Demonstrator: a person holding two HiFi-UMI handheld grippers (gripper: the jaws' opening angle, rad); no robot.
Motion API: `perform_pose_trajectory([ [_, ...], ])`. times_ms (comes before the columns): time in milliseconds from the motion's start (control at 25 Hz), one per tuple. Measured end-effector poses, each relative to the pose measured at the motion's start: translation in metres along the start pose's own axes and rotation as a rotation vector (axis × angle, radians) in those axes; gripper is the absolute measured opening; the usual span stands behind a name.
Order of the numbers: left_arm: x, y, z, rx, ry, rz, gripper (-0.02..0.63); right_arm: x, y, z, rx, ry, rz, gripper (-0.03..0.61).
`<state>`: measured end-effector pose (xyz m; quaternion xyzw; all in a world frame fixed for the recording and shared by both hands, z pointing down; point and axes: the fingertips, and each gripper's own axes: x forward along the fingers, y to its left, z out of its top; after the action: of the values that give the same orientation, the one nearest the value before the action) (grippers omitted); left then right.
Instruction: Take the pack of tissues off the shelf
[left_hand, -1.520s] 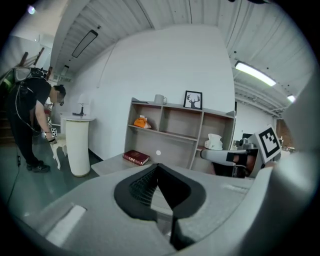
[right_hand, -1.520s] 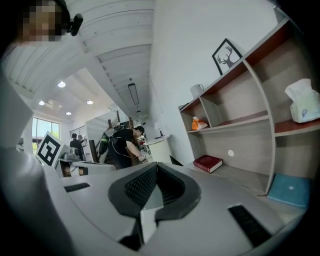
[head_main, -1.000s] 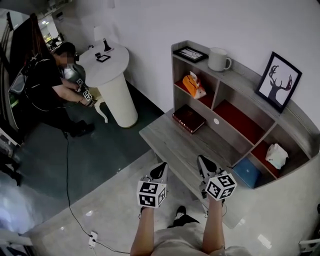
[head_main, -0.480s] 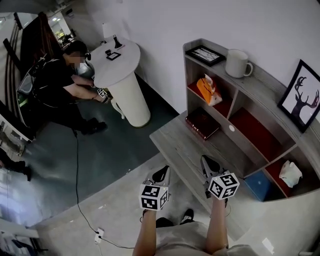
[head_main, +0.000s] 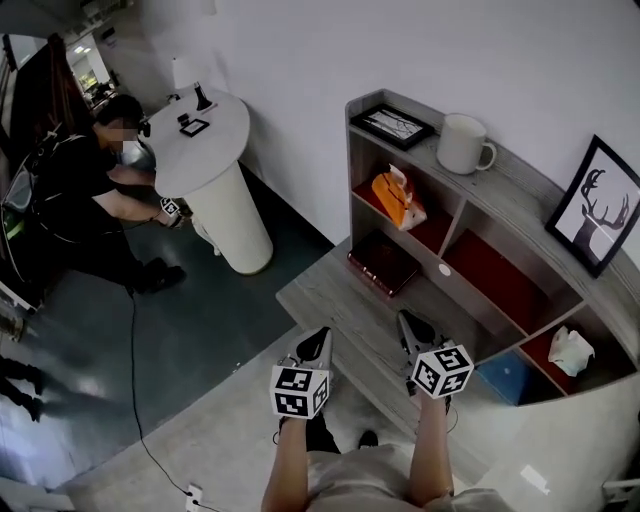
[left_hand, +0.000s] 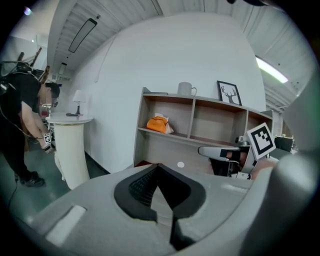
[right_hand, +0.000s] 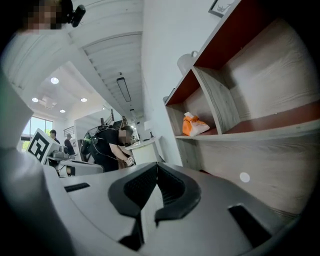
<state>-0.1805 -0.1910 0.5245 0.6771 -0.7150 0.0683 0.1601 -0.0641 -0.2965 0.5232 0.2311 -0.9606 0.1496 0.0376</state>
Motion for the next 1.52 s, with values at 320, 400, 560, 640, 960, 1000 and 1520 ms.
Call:
perform_pose_trajectory([
  [320,0.085,0.025,0.067,0.035,-0.027,-0.166,0.008,0.039,-0.029,0.044,-0.023,-0.037,-0.152,0.015],
  [400,0.103,0.028,0.075,0.043,-0.029,-0.206,0.008,0.048,-0.041,0.055,-0.005,-0.061,-0.19,0.015],
  [560,0.126,0.044,0.086,0.08,-0.017,-0.258,0.008,0.07,-0.058,0.07,0.024,-0.101,-0.267,0.015],
  [640,0.136,0.056,0.094,0.105,-0.015,-0.274,0.008,0.086,-0.059,0.073,0.098,-0.153,-0.275,0.015],
  [960,0.168,0.079,0.104,0.149,0.003,-0.384,0.008,0.121,-0.049,0.061,0.153,-0.193,-0.351,0.017],
  [1000,0.171,0.079,0.1,0.146,0.009,-0.399,0.008,0.118,-0.051,0.059,0.152,-0.196,-0.376,0.017],
  [1520,0.175,0.06,0.081,0.143,0.039,-0.543,0.008,0.082,-0.058,0.053,0.073,-0.166,-0.583,0.017],
])
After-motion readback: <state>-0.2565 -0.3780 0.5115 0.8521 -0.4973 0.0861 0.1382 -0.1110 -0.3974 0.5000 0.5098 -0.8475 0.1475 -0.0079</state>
